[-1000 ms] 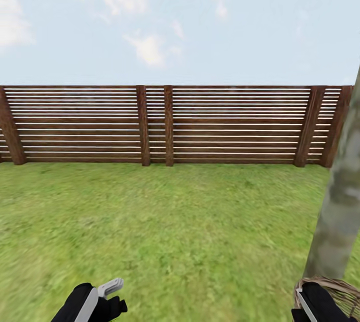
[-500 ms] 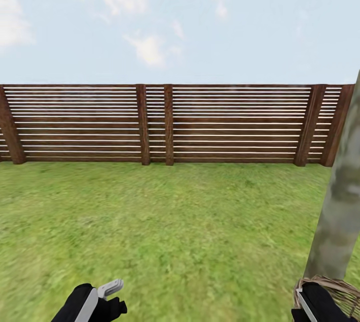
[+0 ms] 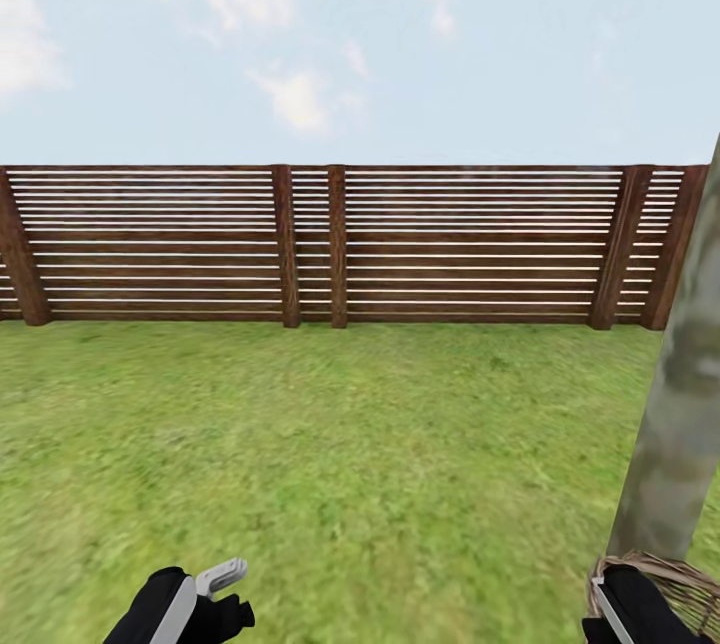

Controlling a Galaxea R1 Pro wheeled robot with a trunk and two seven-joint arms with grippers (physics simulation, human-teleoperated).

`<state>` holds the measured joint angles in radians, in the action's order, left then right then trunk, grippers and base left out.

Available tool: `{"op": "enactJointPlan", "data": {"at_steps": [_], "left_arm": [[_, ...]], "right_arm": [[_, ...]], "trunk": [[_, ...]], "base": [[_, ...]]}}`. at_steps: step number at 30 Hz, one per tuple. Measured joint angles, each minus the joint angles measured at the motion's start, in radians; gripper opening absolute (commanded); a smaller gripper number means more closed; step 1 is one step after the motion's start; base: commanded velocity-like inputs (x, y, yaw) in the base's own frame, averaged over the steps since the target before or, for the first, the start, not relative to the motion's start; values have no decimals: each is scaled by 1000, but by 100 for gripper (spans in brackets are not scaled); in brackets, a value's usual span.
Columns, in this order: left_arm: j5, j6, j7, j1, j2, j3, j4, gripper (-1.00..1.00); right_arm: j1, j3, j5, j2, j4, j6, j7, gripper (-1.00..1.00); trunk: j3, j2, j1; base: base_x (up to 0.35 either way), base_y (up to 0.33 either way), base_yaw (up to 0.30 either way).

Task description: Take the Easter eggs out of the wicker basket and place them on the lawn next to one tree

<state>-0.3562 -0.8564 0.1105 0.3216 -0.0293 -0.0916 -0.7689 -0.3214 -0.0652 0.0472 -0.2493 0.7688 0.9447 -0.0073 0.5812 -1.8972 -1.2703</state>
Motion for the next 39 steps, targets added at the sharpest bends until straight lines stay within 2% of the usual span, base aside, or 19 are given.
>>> {"op": "enactJointPlan", "data": {"at_steps": [39], "left_arm": [[1,1,1,0,8,1,0,100]], "right_arm": [[0,0,0,0,0,-1,0,-100]], "trunk": [[122,-273,-150]], "base": [[0,0,0]]}}
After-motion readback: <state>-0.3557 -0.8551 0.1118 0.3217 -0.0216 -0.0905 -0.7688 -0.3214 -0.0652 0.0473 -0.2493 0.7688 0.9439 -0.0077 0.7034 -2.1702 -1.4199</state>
